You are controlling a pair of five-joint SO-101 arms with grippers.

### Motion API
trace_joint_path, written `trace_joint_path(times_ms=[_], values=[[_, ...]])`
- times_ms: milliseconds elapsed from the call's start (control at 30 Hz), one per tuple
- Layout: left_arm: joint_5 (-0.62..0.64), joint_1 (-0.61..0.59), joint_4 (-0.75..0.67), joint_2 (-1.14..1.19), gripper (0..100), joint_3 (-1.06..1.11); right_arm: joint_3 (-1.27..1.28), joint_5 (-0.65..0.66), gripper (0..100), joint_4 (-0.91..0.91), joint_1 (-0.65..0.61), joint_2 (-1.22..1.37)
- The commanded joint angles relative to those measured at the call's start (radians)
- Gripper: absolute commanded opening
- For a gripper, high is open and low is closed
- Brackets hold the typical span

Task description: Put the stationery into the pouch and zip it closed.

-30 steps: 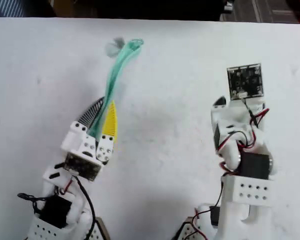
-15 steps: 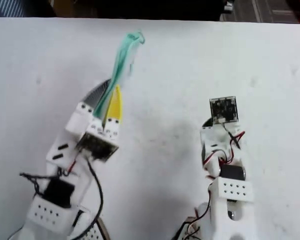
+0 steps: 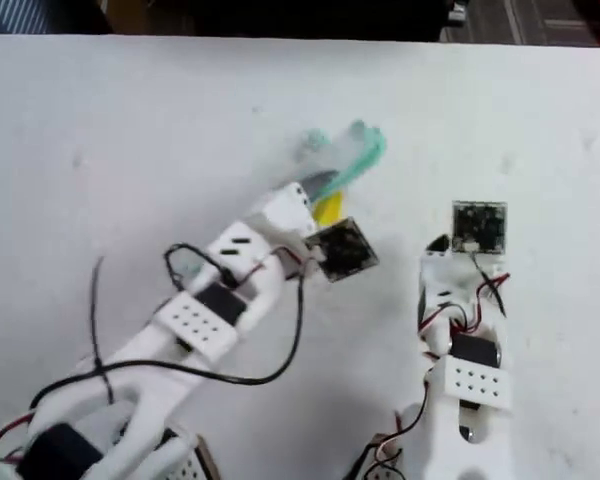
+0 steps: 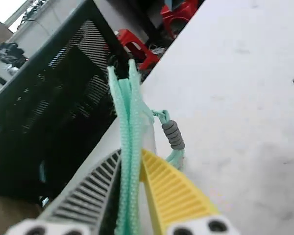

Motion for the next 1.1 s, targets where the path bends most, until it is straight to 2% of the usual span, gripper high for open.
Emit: trace_joint_path(times_ms=[0,133,267,367,433,533,633,767,1067], values=[[0.002,0.062,-0.081,0.174,2,-0.061,0.002,-0.023,1.6,-0.044,0.027,-0.005],[0.114,0.113,-0.083,0.268,2,-0.061,0.002,-0.017,1.6,-0.042,0.028,-0.005],[0.133,0.125,-0.083,0.277,3,-0.061,0.002,-0.017,1.6,-0.042,0.03,-0.005],[0.149,0.124,-0.068,0.277,11,-0.046,0.002,-0.017,1.6,-0.042,0.03,-0.005],[0.245,0.124,-0.02,0.269,16,-0.04,0.002,-0.017,1.6,-0.042,0.03,-0.005],[0.327,0.122,0.12,0.206,19,-0.069,0.002,-0.015,1.6,-0.042,0.03,-0.005],[0.356,0.122,0.33,0.099,21,-0.126,0.002,-0.015,1.6,-0.042,0.03,-0.005],[0.463,0.124,0.574,-0.044,24,-0.19,0.002,-0.015,1.6,-0.042,0.03,-0.005],[0.46,0.127,0.941,-0.32,28,-0.219,0.002,-0.015,1.6,-0.042,0.03,-0.005]])
